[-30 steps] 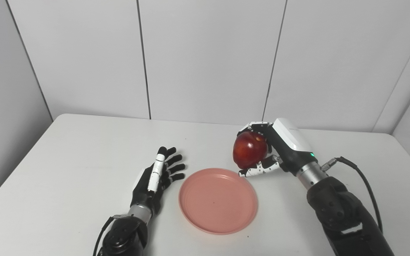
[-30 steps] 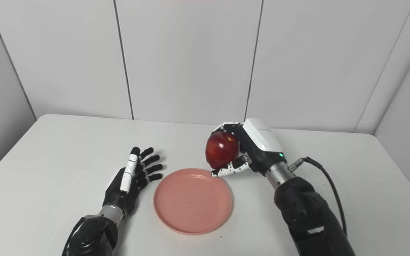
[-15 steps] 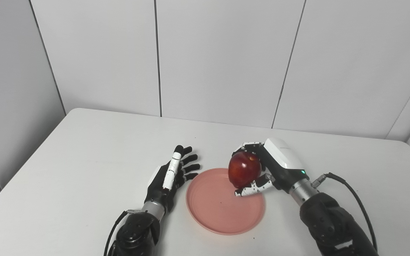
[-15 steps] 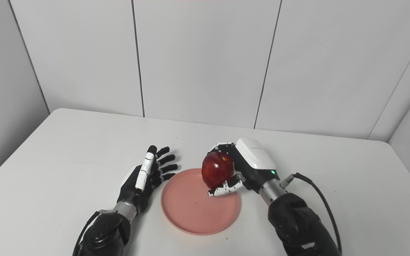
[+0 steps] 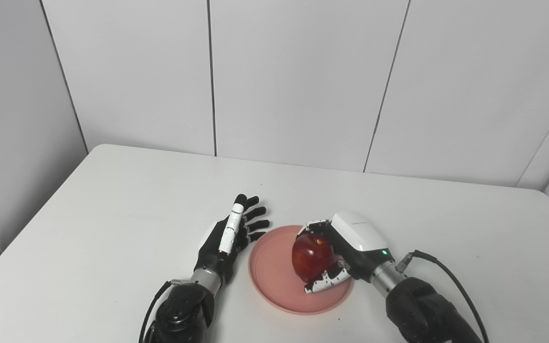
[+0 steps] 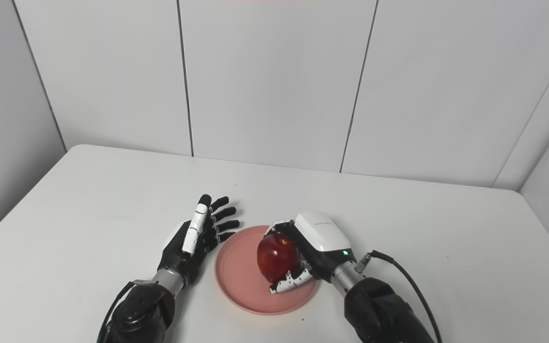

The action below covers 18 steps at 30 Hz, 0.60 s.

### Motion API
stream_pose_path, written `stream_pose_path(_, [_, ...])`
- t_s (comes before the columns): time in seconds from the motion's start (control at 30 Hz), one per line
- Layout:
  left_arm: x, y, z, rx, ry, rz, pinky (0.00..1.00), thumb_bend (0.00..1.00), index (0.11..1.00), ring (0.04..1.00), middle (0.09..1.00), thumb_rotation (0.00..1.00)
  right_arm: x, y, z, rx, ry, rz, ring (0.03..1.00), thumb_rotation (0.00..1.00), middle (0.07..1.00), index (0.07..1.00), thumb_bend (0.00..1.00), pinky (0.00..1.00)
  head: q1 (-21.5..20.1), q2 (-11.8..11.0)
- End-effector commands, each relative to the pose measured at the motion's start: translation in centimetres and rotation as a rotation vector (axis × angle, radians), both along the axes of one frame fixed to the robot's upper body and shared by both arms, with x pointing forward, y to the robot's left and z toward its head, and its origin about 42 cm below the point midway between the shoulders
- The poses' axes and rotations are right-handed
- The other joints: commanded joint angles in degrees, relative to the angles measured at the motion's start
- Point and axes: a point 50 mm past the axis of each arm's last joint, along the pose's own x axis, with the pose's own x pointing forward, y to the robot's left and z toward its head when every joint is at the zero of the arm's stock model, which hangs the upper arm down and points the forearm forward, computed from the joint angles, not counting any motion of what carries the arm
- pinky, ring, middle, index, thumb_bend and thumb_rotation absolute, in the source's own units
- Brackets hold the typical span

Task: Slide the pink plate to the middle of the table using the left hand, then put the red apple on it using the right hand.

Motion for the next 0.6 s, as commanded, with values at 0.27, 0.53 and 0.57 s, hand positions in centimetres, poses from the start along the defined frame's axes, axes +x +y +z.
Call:
stream_pose_path(0.27, [0.81, -0.60, 0.89, 0.006, -0.015, -0.023, 0.75, 0.62, 0.857, 0.786, 0.855, 1.00, 0.77, 0.69, 1.44, 0.007, -0.079, 0.051, 0.283, 0.00, 0.473, 0.487, 0.52, 0.22, 0.0, -0.4])
stream_pose_path(0.53, [0.84, -0.56, 0.79, 0.010, -0.014, -0.026, 0.76, 0.62, 0.862, 0.795, 0.858, 1.00, 0.81, 0.47, 1.41, 0.004, -0.085, 0.051, 0.310, 0.00, 0.475, 0.487, 0.52, 0.24, -0.2, -0.7])
stream_pose_path(0.57, [0.83, -0.55, 0.80, 0.011, -0.014, -0.027, 0.76, 0.62, 0.862, 0.795, 0.858, 1.00, 0.84, 0.40, 1.46, 0.007, -0.084, 0.052, 0.311, 0.00, 0.475, 0.487, 0.52, 0.25, -0.2, -0.7])
